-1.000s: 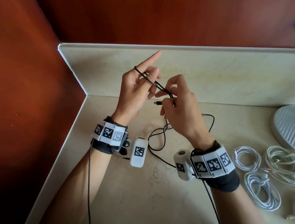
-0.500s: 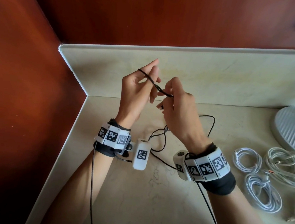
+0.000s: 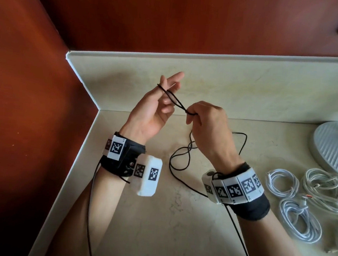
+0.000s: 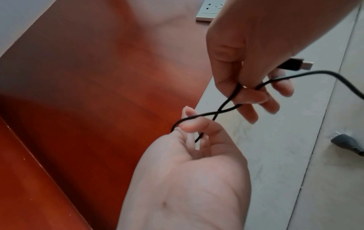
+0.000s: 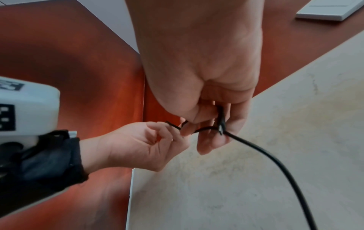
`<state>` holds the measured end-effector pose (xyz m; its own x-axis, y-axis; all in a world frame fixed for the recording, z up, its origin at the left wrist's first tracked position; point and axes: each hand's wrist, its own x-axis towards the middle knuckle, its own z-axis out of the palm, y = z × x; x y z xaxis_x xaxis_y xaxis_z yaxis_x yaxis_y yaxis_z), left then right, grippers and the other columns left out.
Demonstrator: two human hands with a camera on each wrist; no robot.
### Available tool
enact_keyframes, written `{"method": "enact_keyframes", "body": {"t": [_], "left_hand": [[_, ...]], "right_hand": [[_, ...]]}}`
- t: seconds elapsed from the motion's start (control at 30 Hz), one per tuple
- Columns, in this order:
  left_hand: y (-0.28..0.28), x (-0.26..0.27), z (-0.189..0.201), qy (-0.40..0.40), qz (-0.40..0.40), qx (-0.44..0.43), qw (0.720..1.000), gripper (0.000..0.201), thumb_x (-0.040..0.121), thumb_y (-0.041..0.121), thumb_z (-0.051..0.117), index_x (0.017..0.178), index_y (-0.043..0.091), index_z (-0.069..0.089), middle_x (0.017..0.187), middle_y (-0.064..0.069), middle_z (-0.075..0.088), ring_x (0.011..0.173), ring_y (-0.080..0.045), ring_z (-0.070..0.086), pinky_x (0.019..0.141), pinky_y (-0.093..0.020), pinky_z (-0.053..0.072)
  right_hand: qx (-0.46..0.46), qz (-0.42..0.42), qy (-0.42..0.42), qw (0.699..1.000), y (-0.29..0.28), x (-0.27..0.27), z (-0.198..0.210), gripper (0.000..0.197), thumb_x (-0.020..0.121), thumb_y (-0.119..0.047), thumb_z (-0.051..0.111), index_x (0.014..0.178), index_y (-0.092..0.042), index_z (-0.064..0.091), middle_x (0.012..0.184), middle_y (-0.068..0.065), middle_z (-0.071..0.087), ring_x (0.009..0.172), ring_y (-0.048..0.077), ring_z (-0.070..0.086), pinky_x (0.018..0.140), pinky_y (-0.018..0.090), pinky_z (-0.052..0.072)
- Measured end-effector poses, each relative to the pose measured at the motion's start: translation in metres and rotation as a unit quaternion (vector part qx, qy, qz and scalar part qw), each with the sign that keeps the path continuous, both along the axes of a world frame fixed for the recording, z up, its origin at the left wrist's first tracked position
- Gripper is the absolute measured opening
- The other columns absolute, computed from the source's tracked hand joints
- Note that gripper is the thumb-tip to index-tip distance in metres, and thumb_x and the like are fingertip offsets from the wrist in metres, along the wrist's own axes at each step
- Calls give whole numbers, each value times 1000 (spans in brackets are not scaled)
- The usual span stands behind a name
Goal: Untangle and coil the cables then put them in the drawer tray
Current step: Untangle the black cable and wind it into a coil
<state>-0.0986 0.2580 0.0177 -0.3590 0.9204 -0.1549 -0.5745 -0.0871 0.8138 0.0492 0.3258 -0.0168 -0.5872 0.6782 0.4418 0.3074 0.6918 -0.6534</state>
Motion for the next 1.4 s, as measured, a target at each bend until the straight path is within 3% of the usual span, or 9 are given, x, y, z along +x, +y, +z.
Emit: {"method": "enact_keyframes", "body": {"t": [0.17,0.3,0.47,0.6,0.8,0.9,1.07,1.17,1.4], "left_hand": [[1,2,-2,-16,13,-5,1000,39,110,39,40,116,12,69,73,6,31,51,-4,31,45,-14,34],[1,0,-2,-30,26,7,999,39,110,39,39,109,10,66,73,5,30,56,-5,28,48,-16,35],[4,-2,-1,-69,41,30,996,42,110,42,38,105,10,65,74,6,29,58,-5,27,47,-17,35],[2,-4,1,-79,38,40,995,45,110,43,37,107,10,67,73,5,27,59,-6,27,47,-17,34],[2,1,2,-61,15,43,997,53,110,45,35,108,11,76,73,5,31,62,-6,24,48,-17,34],[2,3,2,-53,10,40,998,52,110,45,33,113,12,73,72,5,33,60,-6,26,48,-18,34],[2,3,4,-52,4,47,998,52,110,45,32,118,10,69,72,5,32,60,-6,27,48,-18,34],[2,3,5,-55,1,49,997,55,110,47,32,115,10,73,72,5,32,61,-7,25,48,-18,33],[4,3,2,-10,6,40,999,55,110,46,32,115,8,72,72,5,29,58,-7,28,50,-19,31]], "right_hand": [[0,21,10,1000,-3,-1,3,26,79,0,39,70,-11,61,68,0,55,61,26,52,55,42,45],[1,68,-5,998,-4,2,4,39,84,-6,35,87,-6,74,89,4,63,67,21,57,61,40,49],[-53,152,-76,984,-1,7,7,43,94,-14,34,113,5,68,110,6,55,101,13,50,89,26,43],[-49,197,-59,977,8,11,6,39,102,9,43,131,-1,67,108,7,62,80,-10,53,71,7,37],[-176,149,-43,972,11,18,10,28,99,-12,69,119,-29,79,82,-7,76,54,19,69,51,21,45],[-129,107,-57,984,10,17,10,20,93,-24,78,109,-34,81,88,-9,79,69,9,68,71,33,55],[-39,27,-65,997,6,13,7,13,89,-42,79,97,-32,83,85,-6,73,72,14,63,66,38,52],[-2,14,-81,997,6,11,7,18,86,-46,80,87,-28,83,88,-4,57,69,17,53,58,35,42],[-182,8,24,983,3,8,5,28,98,-22,70,73,-12,77,42,-7,43,41,13,34,46,18,26]]}}
